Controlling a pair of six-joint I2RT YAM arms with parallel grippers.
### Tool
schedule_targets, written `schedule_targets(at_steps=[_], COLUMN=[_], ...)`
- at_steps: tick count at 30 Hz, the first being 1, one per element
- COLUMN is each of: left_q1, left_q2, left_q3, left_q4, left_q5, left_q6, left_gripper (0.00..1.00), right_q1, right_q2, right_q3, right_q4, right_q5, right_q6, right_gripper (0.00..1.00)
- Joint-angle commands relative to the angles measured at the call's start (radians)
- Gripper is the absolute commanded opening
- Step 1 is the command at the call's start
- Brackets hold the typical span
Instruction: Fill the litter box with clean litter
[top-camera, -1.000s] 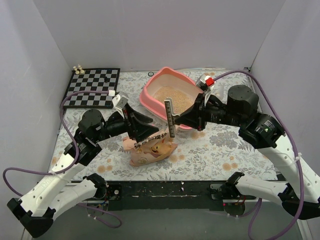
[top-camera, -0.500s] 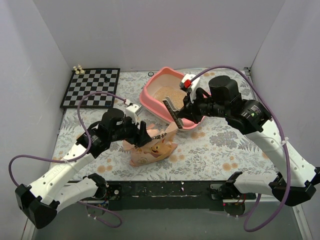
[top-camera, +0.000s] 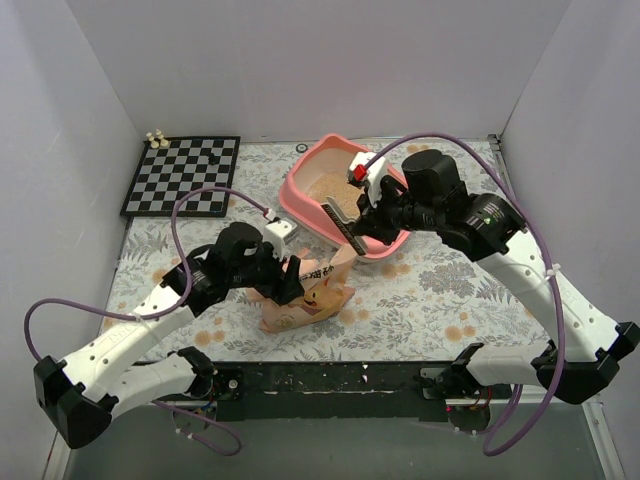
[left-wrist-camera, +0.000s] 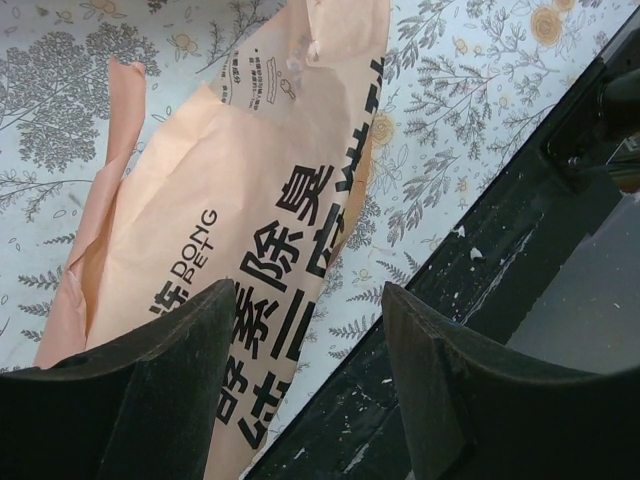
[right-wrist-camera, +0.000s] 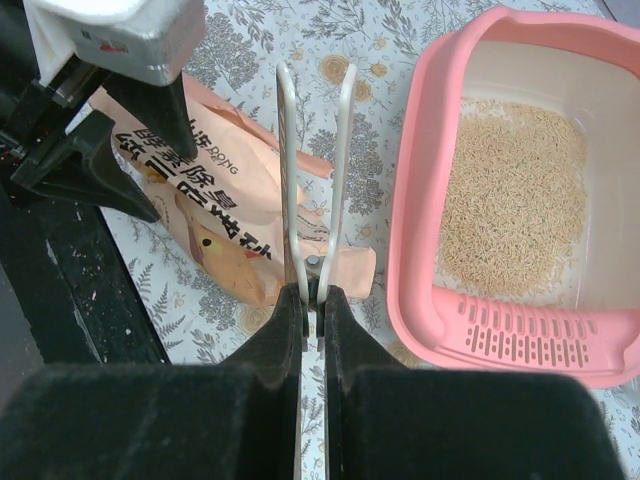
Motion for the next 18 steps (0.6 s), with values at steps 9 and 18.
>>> schedule_targets(at_steps=[9,18], left_q1=[-0.130,-0.130], left_q2=[0.150,0.199], left_q3=[0.012,0.015], left_q4=[-0.032,-0.034], left_q5=[-0.293,-0.255], left_q6=[0.043,0.060], left_gripper=[0.60,0.00], right_q1=[-0.010,-0.012], right_q2=[-0.084,-0.142], right_q3=[-0.030,-0.082], right_q4=[0.036,0.067], right_q5=[0.007,0.030], right_q6=[0.003,0.032], right_gripper=[0.01,0.01])
